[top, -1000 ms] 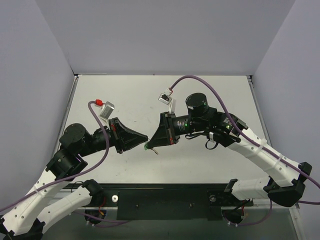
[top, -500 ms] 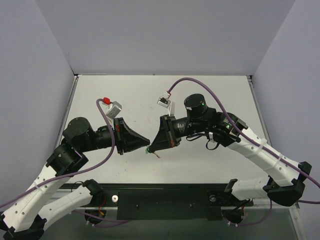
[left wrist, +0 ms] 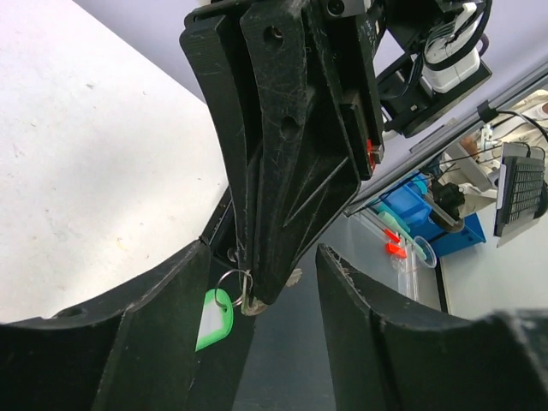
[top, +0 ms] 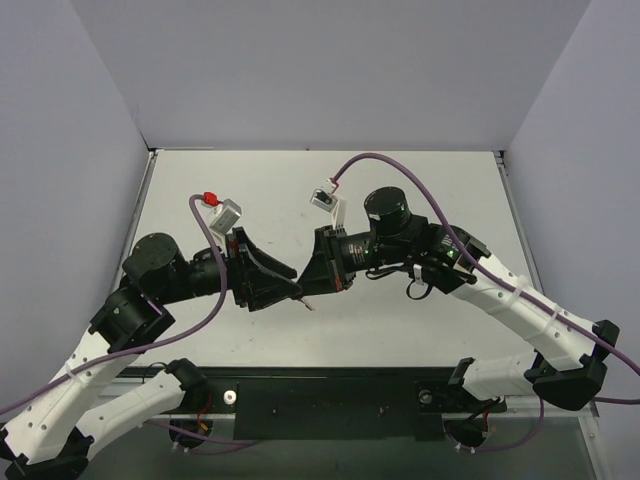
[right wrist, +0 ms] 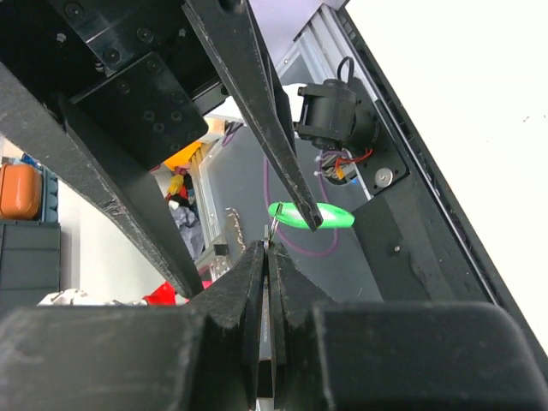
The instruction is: Remove the keys from the keyring
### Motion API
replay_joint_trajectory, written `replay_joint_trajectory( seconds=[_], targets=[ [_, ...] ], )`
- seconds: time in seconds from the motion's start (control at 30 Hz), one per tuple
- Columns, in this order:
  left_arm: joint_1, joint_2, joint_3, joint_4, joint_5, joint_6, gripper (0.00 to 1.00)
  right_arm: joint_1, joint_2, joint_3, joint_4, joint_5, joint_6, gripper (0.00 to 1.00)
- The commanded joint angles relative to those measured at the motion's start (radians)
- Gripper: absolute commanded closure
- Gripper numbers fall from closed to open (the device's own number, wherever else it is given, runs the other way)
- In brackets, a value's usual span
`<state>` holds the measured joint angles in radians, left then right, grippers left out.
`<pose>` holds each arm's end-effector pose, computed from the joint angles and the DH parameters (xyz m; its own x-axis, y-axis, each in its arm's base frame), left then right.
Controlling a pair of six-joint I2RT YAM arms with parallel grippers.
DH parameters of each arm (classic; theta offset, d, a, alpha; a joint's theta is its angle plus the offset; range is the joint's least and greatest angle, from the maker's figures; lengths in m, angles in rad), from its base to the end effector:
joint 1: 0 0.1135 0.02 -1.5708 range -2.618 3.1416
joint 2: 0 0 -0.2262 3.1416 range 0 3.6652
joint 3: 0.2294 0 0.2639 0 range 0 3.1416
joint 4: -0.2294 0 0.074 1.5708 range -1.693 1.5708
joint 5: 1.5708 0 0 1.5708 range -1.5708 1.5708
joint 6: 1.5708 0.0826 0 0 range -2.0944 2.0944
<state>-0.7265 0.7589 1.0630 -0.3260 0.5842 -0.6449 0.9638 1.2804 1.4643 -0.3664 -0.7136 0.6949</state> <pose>0.1386 -0.1842 0.4002 -0.5939 -0.1430 -0.7917 0.7624 0.2143 -0.6106 0.1444 0.3028 0.4115 -0.7122 -0.1769 -0.6793 -0.6927 0.0206 0.7209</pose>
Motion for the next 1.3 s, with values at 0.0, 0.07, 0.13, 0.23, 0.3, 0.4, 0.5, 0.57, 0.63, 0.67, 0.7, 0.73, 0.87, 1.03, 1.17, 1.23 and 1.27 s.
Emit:
replay_joint_trajectory(
  seconds=[0.0, 0.07, 0.13, 0.23, 0.3, 0.4, 0.5, 0.57, 0.63, 0.67, 0.7, 0.73, 0.87, 1.03, 1.17, 1.23, 1.27],
  targets=[
    [-0.001, -0.020, 0.023, 0.053, -0.064, -0.010, 0.36, 0.000, -0.006, 0.018, 0.060, 0.022, -0.018, 1.00],
    [-0.001, -0.029, 0.019, 0.061, -0.099, -0.015, 0.33, 0.000, -0.007, 0.016, 0.058, 0.026, -0.021, 1.00],
    [0.001, -0.039, 0.012, 0.064, -0.142, -0.021, 0.31, -0.003, -0.009, 0.011, 0.058, 0.029, -0.024, 1.00],
    [0.004, -0.070, -0.011, 0.079, -0.231, -0.047, 0.28, -0.007, -0.013, 0.008, 0.058, 0.039, -0.025, 1.00],
    [0.006, -0.108, -0.040, 0.126, -0.262, -0.073, 0.28, -0.010, -0.016, 0.007, 0.058, 0.046, -0.029, 1.00],
    [0.004, -0.135, -0.081, 0.166, -0.279, -0.101, 0.28, -0.017, -0.019, 0.005, 0.058, 0.060, -0.034, 1.00],
    [0.006, -0.159, -0.106, 0.183, -0.308, -0.119, 0.30, -0.028, -0.024, -0.004, 0.060, 0.082, -0.037, 1.00],
    [0.007, -0.180, -0.123, 0.197, -0.346, -0.131, 0.33, -0.037, -0.030, -0.007, 0.060, 0.089, -0.040, 1.00],
    [0.007, -0.199, -0.139, 0.203, -0.379, -0.137, 0.35, -0.046, -0.032, -0.015, 0.067, 0.091, -0.038, 1.00],
    [0.006, -0.201, -0.144, 0.206, -0.391, -0.142, 0.35, -0.048, -0.035, -0.015, 0.066, 0.089, -0.037, 1.00],
    [0.007, -0.204, -0.153, 0.217, -0.391, -0.147, 0.35, -0.056, -0.035, -0.018, 0.069, 0.086, -0.035, 1.00],
    [0.006, -0.205, -0.156, 0.219, -0.400, -0.156, 0.36, -0.057, -0.036, -0.016, 0.069, 0.083, -0.037, 1.00],
    [0.006, -0.227, -0.202, 0.263, -0.434, -0.205, 0.36, -0.086, -0.052, -0.035, 0.081, 0.085, -0.040, 1.00],
    [0.009, -0.250, -0.333, 0.445, -0.431, -0.274, 0.30, -0.134, -0.062, -0.081, 0.095, 0.068, -0.038, 1.00],
    [0.021, -0.253, -0.420, 0.583, -0.390, -0.328, 0.22, -0.157, -0.082, -0.114, 0.093, 0.036, -0.040, 1.00],
    [0.033, -0.239, -0.460, 0.677, -0.338, -0.358, 0.19, -0.174, -0.098, -0.139, 0.093, 0.014, -0.041, 1.00],
    [0.038, -0.222, -0.486, 0.740, -0.325, -0.383, 0.18, -0.186, -0.107, -0.154, 0.095, -0.006, -0.041, 1.00]
  ],
)
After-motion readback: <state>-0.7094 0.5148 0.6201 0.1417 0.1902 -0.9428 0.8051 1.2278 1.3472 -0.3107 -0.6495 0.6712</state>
